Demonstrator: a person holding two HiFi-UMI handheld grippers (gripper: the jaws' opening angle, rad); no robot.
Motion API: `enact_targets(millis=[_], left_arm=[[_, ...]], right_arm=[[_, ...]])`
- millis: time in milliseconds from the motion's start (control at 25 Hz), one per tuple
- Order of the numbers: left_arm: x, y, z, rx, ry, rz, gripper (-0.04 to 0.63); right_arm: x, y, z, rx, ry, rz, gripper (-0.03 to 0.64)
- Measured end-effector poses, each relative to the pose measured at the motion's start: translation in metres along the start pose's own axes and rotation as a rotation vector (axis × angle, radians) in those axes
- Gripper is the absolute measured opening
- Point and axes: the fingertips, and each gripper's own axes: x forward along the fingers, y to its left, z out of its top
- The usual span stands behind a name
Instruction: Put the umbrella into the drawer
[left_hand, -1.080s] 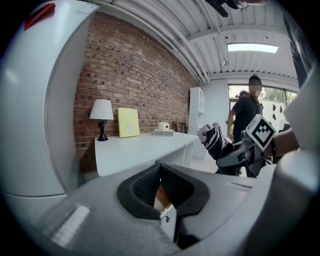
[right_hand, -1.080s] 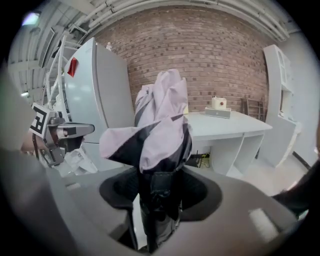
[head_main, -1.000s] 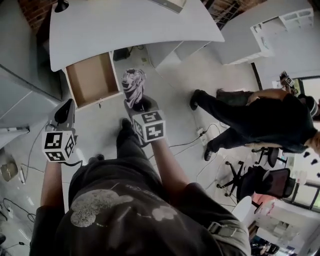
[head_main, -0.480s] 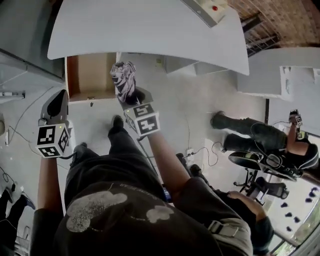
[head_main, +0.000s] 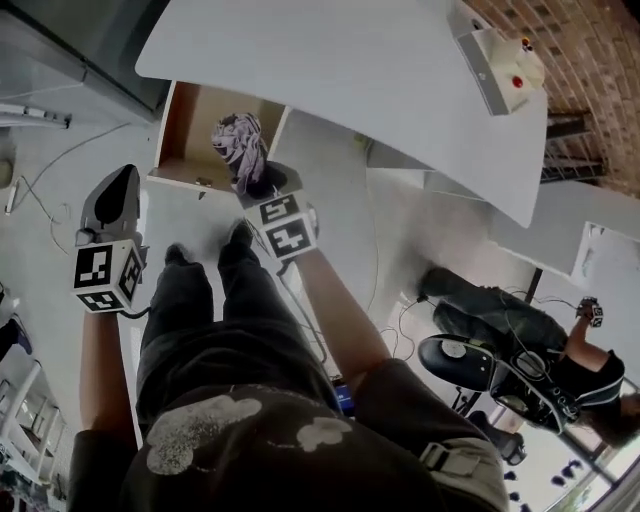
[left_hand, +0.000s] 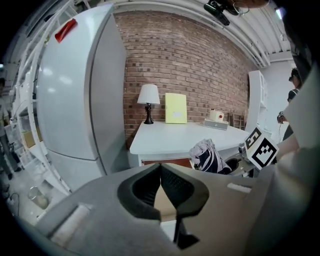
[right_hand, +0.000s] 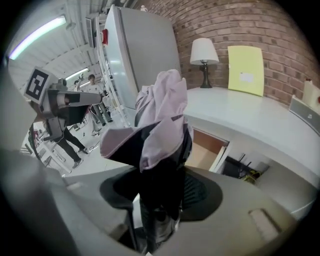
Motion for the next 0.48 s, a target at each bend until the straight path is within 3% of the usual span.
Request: enact_targets(millis=[320,480], left_arm=[[0.014,0.034,-0.044,-0.035,0.017,0.038,0.011],[0.031,0.046,-0.059,-0.008,-0.004,0.026,0.011]], right_arm=[[0.073,0.010,0.001,-0.059,0.063,0.000,0.216],[0.101,0.007,0.001,-0.095,0.085,-0.029,0.216]])
